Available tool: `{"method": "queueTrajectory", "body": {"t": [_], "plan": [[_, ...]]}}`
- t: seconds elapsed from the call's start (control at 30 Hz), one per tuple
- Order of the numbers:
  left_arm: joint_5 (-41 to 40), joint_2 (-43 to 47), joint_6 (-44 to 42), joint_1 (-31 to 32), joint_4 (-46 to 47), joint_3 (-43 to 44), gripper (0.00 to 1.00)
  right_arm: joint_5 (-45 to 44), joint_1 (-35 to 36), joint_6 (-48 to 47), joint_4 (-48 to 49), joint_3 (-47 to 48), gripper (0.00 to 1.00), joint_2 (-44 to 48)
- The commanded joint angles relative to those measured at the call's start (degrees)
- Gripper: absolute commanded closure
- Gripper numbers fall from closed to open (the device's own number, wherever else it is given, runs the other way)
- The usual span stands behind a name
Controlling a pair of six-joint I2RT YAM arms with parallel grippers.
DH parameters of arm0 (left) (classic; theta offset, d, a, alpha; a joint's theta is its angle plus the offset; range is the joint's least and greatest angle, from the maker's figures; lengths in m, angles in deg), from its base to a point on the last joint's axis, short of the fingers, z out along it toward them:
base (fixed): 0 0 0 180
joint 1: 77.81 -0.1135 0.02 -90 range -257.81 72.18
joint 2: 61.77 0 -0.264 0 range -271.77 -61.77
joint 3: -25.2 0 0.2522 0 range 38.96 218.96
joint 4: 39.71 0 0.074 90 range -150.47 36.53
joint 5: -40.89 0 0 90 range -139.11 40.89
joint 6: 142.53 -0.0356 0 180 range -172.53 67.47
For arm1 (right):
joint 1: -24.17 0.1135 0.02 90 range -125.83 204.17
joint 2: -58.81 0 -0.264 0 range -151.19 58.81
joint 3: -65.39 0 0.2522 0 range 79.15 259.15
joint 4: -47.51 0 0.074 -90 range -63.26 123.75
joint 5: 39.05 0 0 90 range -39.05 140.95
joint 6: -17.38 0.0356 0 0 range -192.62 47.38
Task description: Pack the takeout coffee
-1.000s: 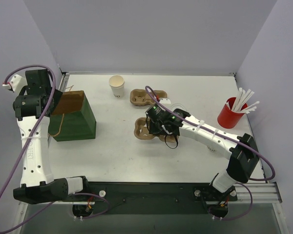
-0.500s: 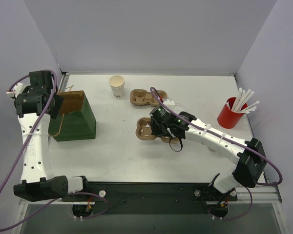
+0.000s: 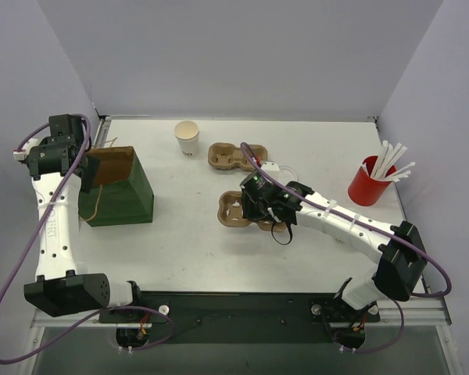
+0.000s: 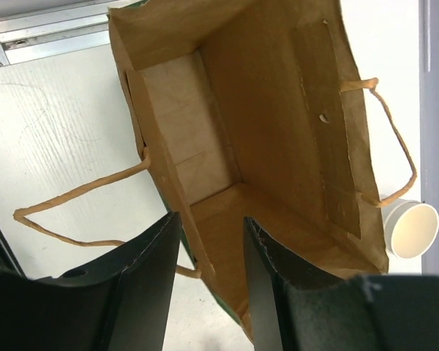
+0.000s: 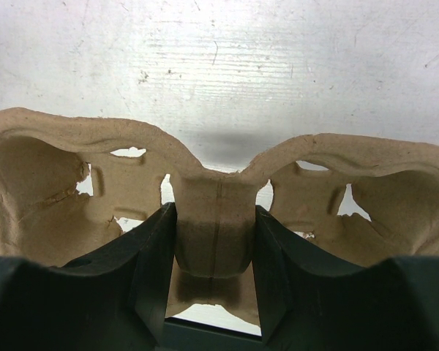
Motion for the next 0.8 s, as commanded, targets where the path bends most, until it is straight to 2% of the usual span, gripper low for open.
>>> {"method": "queueTrajectory", "body": {"t": [0.0,0.3,0.5,0.77], "plan": [[-1.6,0.4,12.1,-0.8,-5.7,-2.5,0.51,-0.3,-0.6,0.5,-0.2,-1.1,0.62,1.8],[0.0,0.7,11.0,-2.0,-3.0,-4.4,0.52,-0.4,-0.6,-0.1,-0.5,-0.8,0.62,1.9],[1.5,-1.4,9.5,-2.0,-4.1,3.4,0.54,-0.4,-0.6,-0.2,-0.5,0.3,0.62,1.7],[1.0,-0.5,10.0,-2.0,-6.7,4.6,0.54,-0.1,-0.6,0.2,0.1,-0.2,0.62,1.6]]}}
